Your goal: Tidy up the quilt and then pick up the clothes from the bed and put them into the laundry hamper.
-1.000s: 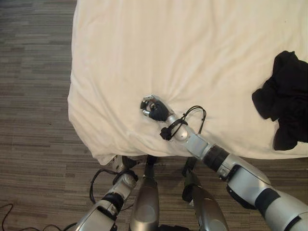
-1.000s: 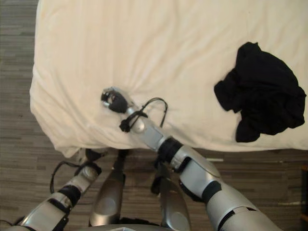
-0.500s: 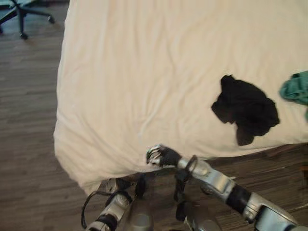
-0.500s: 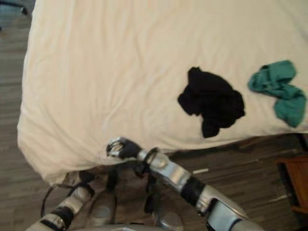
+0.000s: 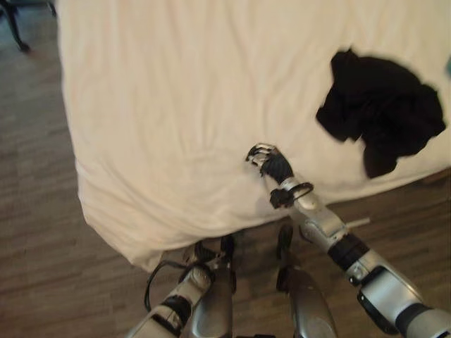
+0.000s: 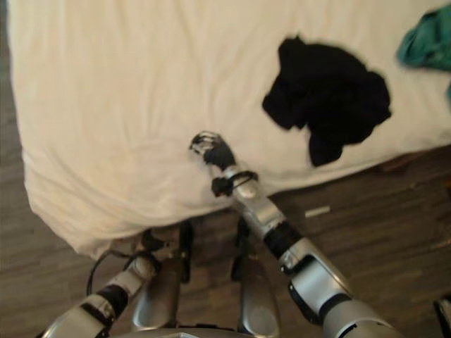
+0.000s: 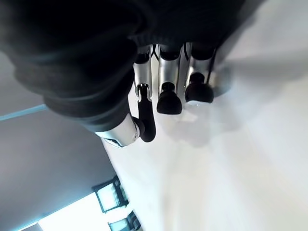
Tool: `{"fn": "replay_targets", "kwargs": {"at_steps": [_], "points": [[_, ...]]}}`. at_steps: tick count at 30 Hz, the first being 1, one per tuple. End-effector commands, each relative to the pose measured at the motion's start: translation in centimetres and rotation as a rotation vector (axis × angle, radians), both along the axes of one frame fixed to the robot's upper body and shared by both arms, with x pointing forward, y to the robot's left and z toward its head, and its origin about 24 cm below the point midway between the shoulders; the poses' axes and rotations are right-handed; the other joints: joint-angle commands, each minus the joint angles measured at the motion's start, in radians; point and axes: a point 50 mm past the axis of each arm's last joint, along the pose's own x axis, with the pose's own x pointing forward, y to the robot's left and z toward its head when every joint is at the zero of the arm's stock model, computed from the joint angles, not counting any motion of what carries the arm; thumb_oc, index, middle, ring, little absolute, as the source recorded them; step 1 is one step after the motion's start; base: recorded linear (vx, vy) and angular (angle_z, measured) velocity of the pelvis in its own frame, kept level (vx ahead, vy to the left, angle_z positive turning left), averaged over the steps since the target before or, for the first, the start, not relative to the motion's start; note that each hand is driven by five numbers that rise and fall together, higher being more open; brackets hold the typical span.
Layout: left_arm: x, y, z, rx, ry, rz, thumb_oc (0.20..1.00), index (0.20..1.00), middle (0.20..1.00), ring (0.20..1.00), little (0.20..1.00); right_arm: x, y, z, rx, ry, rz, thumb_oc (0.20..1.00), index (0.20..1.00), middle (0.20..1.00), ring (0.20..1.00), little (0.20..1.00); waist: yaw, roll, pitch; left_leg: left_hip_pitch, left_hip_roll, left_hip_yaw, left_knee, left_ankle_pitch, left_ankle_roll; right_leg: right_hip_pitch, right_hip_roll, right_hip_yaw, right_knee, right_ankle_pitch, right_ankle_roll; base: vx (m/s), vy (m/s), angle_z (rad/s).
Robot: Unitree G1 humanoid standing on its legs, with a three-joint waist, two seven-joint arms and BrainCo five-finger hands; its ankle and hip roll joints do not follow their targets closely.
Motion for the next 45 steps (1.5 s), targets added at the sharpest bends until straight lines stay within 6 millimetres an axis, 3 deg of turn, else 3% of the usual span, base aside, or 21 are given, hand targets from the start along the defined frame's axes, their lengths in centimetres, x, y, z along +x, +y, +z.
{"fn": "replay_targets", "kwargs": {"at_steps": [1, 3, 6, 8, 11, 12, 13, 18, 20, 21, 22, 26, 27, 29, 30, 31, 32, 34, 38, 42, 45], "points": [[-0.4, 0.6, -0.2, -0.035, 0.007, 0.027, 1.000, 1.000, 1.000, 1.000, 1.000, 0.3, -2.5, -1.8, -0.051, 0.055, -0.208, 0.200, 0.200, 0.200, 0.200, 0.200, -0.015, -0.001, 0.002, -0.013, 0.021, -0.027, -0.058, 0.065, -0.002, 0.036, -0.060, 0.036, 0.150, -0.200, 0.071, -0.07, 0.027, -0.10], [-0.1, 0.8, 0.0, -0.036, 0.004, 0.027, 1.000, 1.000, 1.000, 1.000, 1.000, -0.2, -6.5, -6.1, -0.063, 0.213, -0.374, 0.200, 0.200, 0.200, 0.200, 0.200, -0.036, -0.010, 0.002, -0.008, 0.020, -0.018, -0.050, 0.050, 0.007, 0.031, -0.058, 0.050, 0.160, -0.200, 0.070, -0.03, 0.039, -0.10], [-0.1, 1.1, 0.0, -0.029, 0.010, 0.028, 1.000, 1.000, 1.000, 1.000, 1.000, -0.7, -8.3, -7.7, -0.068, 0.268, -0.440, 0.200, 0.200, 0.200, 0.200, 0.200, -0.045, -0.015, -0.004, 0.000, 0.020, -0.014, -0.056, 0.049, 0.009, 0.036, -0.058, 0.052, 0.153, -0.194, 0.072, 0.00, 0.017, -0.04], [-0.7, 1.7, -0.5, -0.019, 0.040, 0.037, 1.000, 1.000, 1.000, 1.000, 1.000, -2.7, -12.4, -11.0, -0.067, 0.387, -0.585, 0.200, 0.200, 0.200, 0.200, 0.200, -0.068, -0.028, -0.018, 0.030, 0.020, -0.006, -0.067, 0.038, 0.015, 0.064, -0.057, 0.061, 0.131, -0.190, 0.075, 0.07, 0.038, -0.02], [-3.9, 3.0, -2.7, 0.015, 0.196, 0.010, 1.000, 1.000, 1.000, 1.000, 1.000, -11.3, -19.7, -19.1, -0.137, 0.721, -0.856, 0.200, 0.200, 0.200, 0.200, 0.200, -0.138, -0.051, -0.105, 0.202, 0.019, 0.049, -0.151, 0.013, 0.024, 0.204, -0.047, 0.101, 0.031, -0.165, 0.097, 0.26, 0.141, -0.22], [-4.4, 3.3, -3.1, 0.038, 0.229, -0.009, 1.000, 1.000, 1.000, 1.000, 1.000, -12.9, -20.5, -20.3, -0.173, 0.783, -0.886, 0.297, 0.297, 0.297, 0.297, 0.297, -0.153, -0.052, -0.127, 0.238, 0.017, 0.063, -0.178, 0.017, 0.025, 0.231, -0.045, 0.110, 0.010, -0.159, 0.101, 0.24, 0.129, -0.58], [-4.7, 3.4, -3.3, 0.055, 0.248, -0.025, 1.000, 1.000, 1.000, 1.000, 1.000, -14.4, -21.0, -21.3, -0.195, 0.839, -0.901, 1.000, 1.000, 1.000, 1.000, 1.000, -0.166, -0.056, -0.146, 0.259, 0.016, 0.072, -0.197, 0.024, 0.027, 0.243, -0.044, 0.113, -0.003, -0.152, 0.104, 0.12, 0.057, -0.51], [-5.3, 4.6, -3.5, 0.102, 0.291, -0.042, 1.000, 1.000, 1.000, 1.000, 1.000, -17.3, -20.7, -24.2, -0.315, 1.007, -0.875, 1.000, 1.000, 1.000, 1.000, 1.000, -0.155, -0.045, -0.165, 0.362, 0.066, 0.188, -0.278, 0.046, 0.019, 0.266, -0.071, -0.001, 0.037, -0.133, 0.125, 0.03, -0.016, -0.94], [-6.0, 5.6, -3.7, 0.146, 0.325, -0.048, 1.000, 1.000, 1.000, 1.000, 1.000, -18.2, -19.7, -25.7, -0.418, 1.100, -0.821, 1.000, 1.000, 1.000, 1.000, 1.000, -0.107, -0.029, -0.187, 0.426, 0.136, 0.315, -0.286, 0.050, -0.015, 0.324, -0.176, -0.306, 0.112, -0.170, 0.120, 0.02, -0.074, -1.60], [-6.0, 5.6, -3.8, 0.147, 0.325, -0.047, 1.000, 1.000, 1.000, 1.000, 1.000, -18.2, -19.7, -25.7, -0.419, 1.100, -0.820, 1.000, 1.000, 1.000, 1.000, 1.000, -0.106, -0.029, -0.184, 0.430, 0.136, 0.317, -0.287, 0.049, -0.016, 0.325, -0.176, -0.304, 0.115, -0.173, 0.121, 0.03, -0.113, -1.84], [-6.9, 6.3, -4.1, 0.150, 0.350, -0.015, 1.000, 1.000, 1.000, 1.000, 1.000, -18.9, -19.0, -26.6, -0.495, 1.156, -0.768, 1.000, 1.000, 1.000, 1.000, 1.000, -0.080, -0.042, -0.204, 0.461, 0.170, 0.404, -0.253, 0.049, -0.028, 0.362, -0.207, -0.411, 0.111, -0.157, 0.121, 0.03, -0.195, -2.14], [-8.3, 7.3, -4.5, 0.150, 0.390, 0.018, 1.000, 1.000, 1.000, 1.000, 1.000, -21.0, -17.7, -28.2, -0.615, 1.260, -0.630, 1.000, 1.000, 1.000, 1.000, 1.000, -0.078, -0.058, -0.236, 0.511, 0.239, 0.460, -0.165, 0.037, -0.054, 0.384, -0.130, -0.352, 0.040, -0.183, 0.100, 0.17, -0.302, -1.97], [-8.3, 7.5, -4.4, 0.146, 0.373, 0.037, 1.000, 1.000, 1.000, 1.000, 1.000, -22.0, -17.4, -28.7, -0.713, 1.278, -0.563, 1.000, 1.000, 1.000, 1.000, 1.000, -0.057, -0.058, -0.230, 0.491, 0.307, 0.407, -0.012, 0.111, -0.067, 0.421, -0.064, -0.312, -0.009, -0.200, 0.067, 0.22, -0.349, -0.42], [-8.2, 7.6, -4.4, 0.141, 0.364, 0.051, 1.000, 1.000, 1.000, 1.000, 1.000, -22.3, -17.6, -28.7, -0.766, 1.275, -0.538, 1.000, 1.000, 1.000, 1.000, 1.000, -0.038, -0.060, -0.220, 0.458, 0.329, 0.331, 0.080, 0.158, -0.067, 0.438, -0.024, -0.288, -0.032, -0.208, 0.045, 0.18, -0.315, -1.04], [-8.6, 8.2, -4.4, 0.128, 0.354, 0.102, 1.000, 1.000, 1.000, 1.000, 1.000, -22.1, -17.7, -28.6, -0.805, 1.257, -0.498, 1.000, 1.000, 1.000, 1.000, 1.000, 0.001, -0.091, -0.216, 0.356, 0.186, 0.130, 0.179, 0.113, 0.020, 0.433, 0.009, -0.202, -0.053, -0.203, 0.012, 0.08, -0.146, -1.56], [-8.6, 8.2, -4.4, 0.128, 0.354, 0.102, 1.000, 1.000, 1.000, 1.000, 1.000, -22.1, -17.7, -28.6, -0.805, 1.257, -0.497, 1.000, 1.000, 1.000, 1.000, 1.000, -0.002, -0.092, -0.220, 0.349, 0.185, 0.128, 0.182, 0.113, 0.021, 0.429, 0.008, -0.204, -0.052, -0.203, 0.013, 0.28, -0.133, -2.43], [-8.7, 7.9, -4.5, 0.111, 0.345, 0.137, 1.000, 1.000, 1.000, 1.000, 1.000, -22.2, -17.8, -28.7, -0.840, 1.256, -0.481, 1.000, 1.000, 1.000, 1.000, 1.000, 0.028, -0.105, -0.216, 0.274, 0.003, -0.034, 0.202, 0.011, 0.057, 0.445, 0.020, -0.081, -0.065, -0.209, 0.025, 0.19, 0.000, -2.43], [-8.7, 7.7, -4.6, 0.096, 0.342, 0.155, 1.000, 1.000, 1.000, 1.000, 1.000, -22.2, -18.0, -28.6, -0.844, 1.262, -0.490, 1.000, 1.000, 1.000, 1.000, 1.000, 0.035, -0.104, -0.215, 0.245, -0.034, -0.056, 0.172, -0.028, 0.059, 0.460, 0.020, -0.044, -0.082, -0.215, 0.038, 0.32, 0.043, -2.07], [-8.4, 6.4, -4.7, 0.046, 0.328, 0.133, 1.000, 1.000, 1.000, 1.000, 1.000, -22.1, -18.7, -28.4, -0.809, 1.264, -0.546, 1.000, 1.000, 1.000, 1.000, 1.000, 0.062, -0.060, -0.235, 0.181, -0.089, -0.032, -0.122, 0.109, 0.045, 0.537, 0.082, 0.070, -0.128, -0.236, 0.041, 0.40, 0.097, -0.96], [-9.2, 6.4, -5.1, 0.044, 0.362, 0.138, 1.000, 1.000, 1.000, 1.000, 1.000, -22.4, -18.4, -28.5, -0.796, 1.264, -0.540, 1.000, 1.000, 1.000, 1.000, 1.000, 0.058, -0.068, -0.263, 0.271, -0.098, -0.020, -0.203, 0.095, 0.085, 0.555, 0.096, 0.095, -0.016, -0.289, 0.035, 0.38, 0.074, -1.02], [-9.1, 7.4, -4.9, 0.074, 0.370, 0.150, 1.000, 1.000, 1.000, 1.000, 1.000, -20.0, -17.6, -27.9, -0.761, 1.203, -0.543, 1.000, 1.000, 1.000, 1.000, 1.000, 0.034, -0.051, -0.233, 0.396, -0.053, 0.038, -0.268, 0.066, 0.101, 0.355, 0.036, -0.023, 0.382, -0.165, 0.191, 0.29, 0.037, -0.79]]}}
